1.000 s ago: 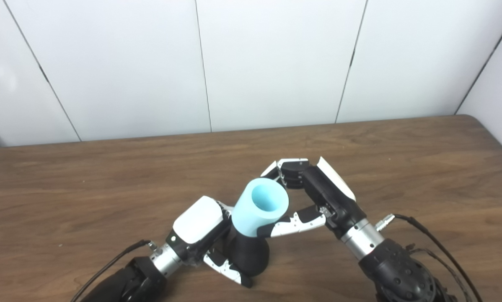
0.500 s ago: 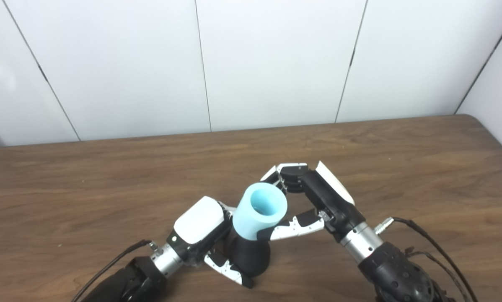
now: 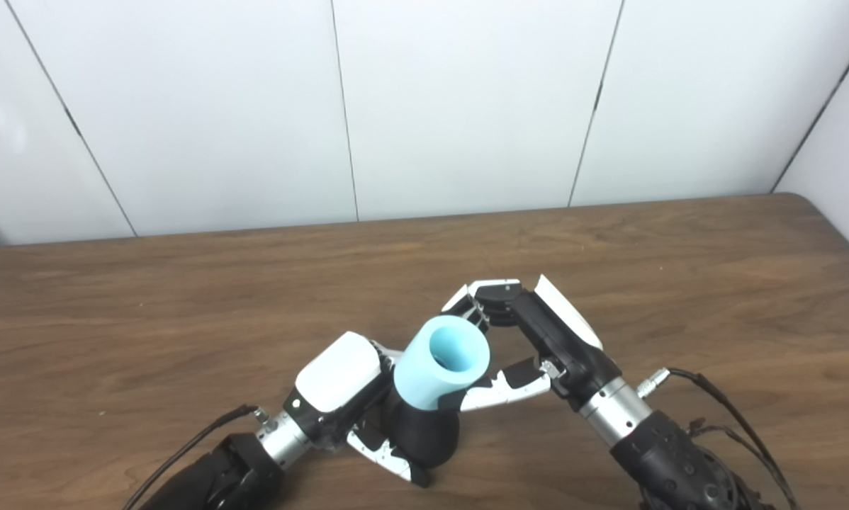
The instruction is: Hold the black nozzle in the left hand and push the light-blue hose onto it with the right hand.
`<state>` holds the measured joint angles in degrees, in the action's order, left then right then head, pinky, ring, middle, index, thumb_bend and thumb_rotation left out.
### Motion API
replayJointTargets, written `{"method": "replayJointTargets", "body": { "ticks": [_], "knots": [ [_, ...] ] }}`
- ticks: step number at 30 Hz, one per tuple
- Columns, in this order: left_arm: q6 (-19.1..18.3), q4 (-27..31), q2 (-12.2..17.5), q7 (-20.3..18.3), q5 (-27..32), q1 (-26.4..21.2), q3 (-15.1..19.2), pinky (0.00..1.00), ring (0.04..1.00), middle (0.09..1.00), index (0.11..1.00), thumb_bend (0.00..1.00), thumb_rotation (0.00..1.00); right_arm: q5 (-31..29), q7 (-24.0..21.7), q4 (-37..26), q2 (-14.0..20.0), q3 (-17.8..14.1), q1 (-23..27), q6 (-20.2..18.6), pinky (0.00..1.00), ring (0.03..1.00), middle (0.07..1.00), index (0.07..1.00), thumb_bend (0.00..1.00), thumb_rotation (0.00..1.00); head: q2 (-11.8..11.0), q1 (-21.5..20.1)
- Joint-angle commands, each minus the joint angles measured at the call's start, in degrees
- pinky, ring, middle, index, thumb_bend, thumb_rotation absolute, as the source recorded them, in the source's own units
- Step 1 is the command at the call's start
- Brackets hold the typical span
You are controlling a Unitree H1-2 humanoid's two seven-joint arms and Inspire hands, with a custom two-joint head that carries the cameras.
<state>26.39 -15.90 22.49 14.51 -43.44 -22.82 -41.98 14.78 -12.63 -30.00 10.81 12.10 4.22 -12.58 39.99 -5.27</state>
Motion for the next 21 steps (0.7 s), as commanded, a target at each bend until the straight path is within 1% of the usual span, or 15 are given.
{"method": "replayJointTargets", "body": {
  "ticks": [1, 4, 8, 12, 15, 17, 21],
  "knots": [
    [0.48, -3.7, -2.49, -2.14, -1.72, 7.52, -3.52, 0.14, 0.208, 0.473, 0.483, 0.52, 0.0, 0.13, 0.03, -1.6, 0.19, -0.05, 1.04, 2.92, 0.32, 0.462, 0.558, 0.452, 0.49, 0.0, 0.0, -0.02],
    [0.49, -3.79, -2.6, -2.25, -1.99, 7.57, -3.43, 0.15, 0.214, 0.473, 0.483, 0.52, 0.0, 0.19, -0.05, -1.57, 0.25, 0.05, 0.96, 3.36, 0.32, 0.466, 0.557, 0.451, 0.49, 0.0, -0.09, -0.08],
    [0.51, -4.24, -2.73, -1.2, -1.48, 7.3, -4.16, 0.12, 0.169, 0.471, 0.482, 0.52, 0.0, 0.54, -0.43, -1.74, 0.33, 0.24, 1.1, 3.17, 0.33, 0.467, 0.555, 0.451, 0.49, 0.0, -0.27, -0.06],
    [0.51, -4.26, -3.03, -1.64, -2.22, 7.29, -3.87, 0.12, 0.176, 0.471, 0.482, 0.52, 0.0, 1.89, -0.92, -2.13, 0.54, 0.43, 1.79, 2.56, 0.32, 0.462, 0.56, 0.454, 0.49, 0.0, -0.44, -0.1],
    [0.48, -4.41, -3.26, -1.92, -2.97, 7.3, -3.58, 0.13, 0.181, 0.471, 0.482, 0.52, 0.0, 2.46, -1.63, -2.54, 0.73, 0.43, 2.46, 1.62, 0.32, 0.459, 0.562, 0.454, 0.49, 0.0, -0.48, -0.06],
    [0.5, -4.72, -3.38, -1.65, -2.83, 7.2, -3.76, 0.14, 0.207, 0.472, 0.482, 0.52, 0.0, 3.12, -2.21, -3.0, 0.86, 0.43, 2.91, 0.6, 0.31, 0.45, 0.565, 0.458, 0.49, 0.0, -0.46, -0.04],
    [0.51, -4.63, -3.39, -1.57, -2.93, 7.07, -3.9, 0.15, 0.207, 0.472, 0.482, 0.52, 0.0, 4.42, -3.43, -3.63, 0.98, 0.39, 3.51, -0.89, 0.29, 0.432, 0.568, 0.47, 0.49, 0.0, -0.51, 0.02]
  ]
}}
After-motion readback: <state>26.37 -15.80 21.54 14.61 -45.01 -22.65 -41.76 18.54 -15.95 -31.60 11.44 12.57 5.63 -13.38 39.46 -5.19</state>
